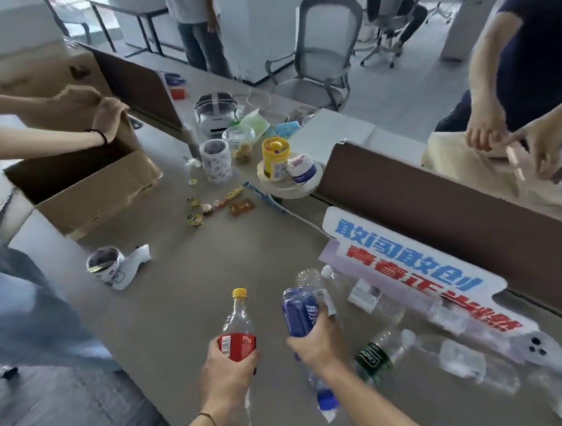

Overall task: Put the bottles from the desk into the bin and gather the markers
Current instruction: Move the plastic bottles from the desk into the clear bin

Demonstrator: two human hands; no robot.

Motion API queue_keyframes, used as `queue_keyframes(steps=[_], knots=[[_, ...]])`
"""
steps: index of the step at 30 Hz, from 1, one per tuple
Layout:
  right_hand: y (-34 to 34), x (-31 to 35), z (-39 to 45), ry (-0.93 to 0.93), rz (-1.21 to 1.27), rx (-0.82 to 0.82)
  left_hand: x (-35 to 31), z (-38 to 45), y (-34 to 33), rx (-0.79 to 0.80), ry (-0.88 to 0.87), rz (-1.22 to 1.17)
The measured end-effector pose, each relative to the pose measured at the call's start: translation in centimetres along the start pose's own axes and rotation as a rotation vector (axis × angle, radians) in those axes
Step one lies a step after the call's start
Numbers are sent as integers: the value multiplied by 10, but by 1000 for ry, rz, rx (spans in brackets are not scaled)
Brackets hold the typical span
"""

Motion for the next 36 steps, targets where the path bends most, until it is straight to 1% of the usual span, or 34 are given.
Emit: queue_keyframes(steps=[4, 7, 11, 14, 21, 26, 32, 36], knots=[[84, -9, -23, 74, 156, -113, -53, -40, -36, 88, -127, 32], [154, -28, -51, 85, 220, -191, -87, -86, -70, 148, -221, 62], [242, -78, -99, 62, 225, -299, -121, -169, -120, 237, -357, 81], [306, -130, -146, 57, 259, -404, -131, -242, -166, 308, -423, 91], [438, -279, -273, -1, 351, -609, -113, -434, -273, 429, -570, 197], [510, -386, -359, -74, 450, -715, -86, -558, -345, 520, -675, 301], [560, -513, -452, -280, 585, -924, -47, -662, -426, 694, -793, 428], [560, -600, -507, -466, 756, -1046, -23, -715, -471, 798, -868, 544]])
Point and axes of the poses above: each hand's wrist, its own z-axis towards the middle knuckle, its own y-axis out of the back of the hand, x = y × z, the point moved 5 cm from there along z, towards the middle knuckle, and after that the axes turned 14 degrees about z, right-handed, at the moved point
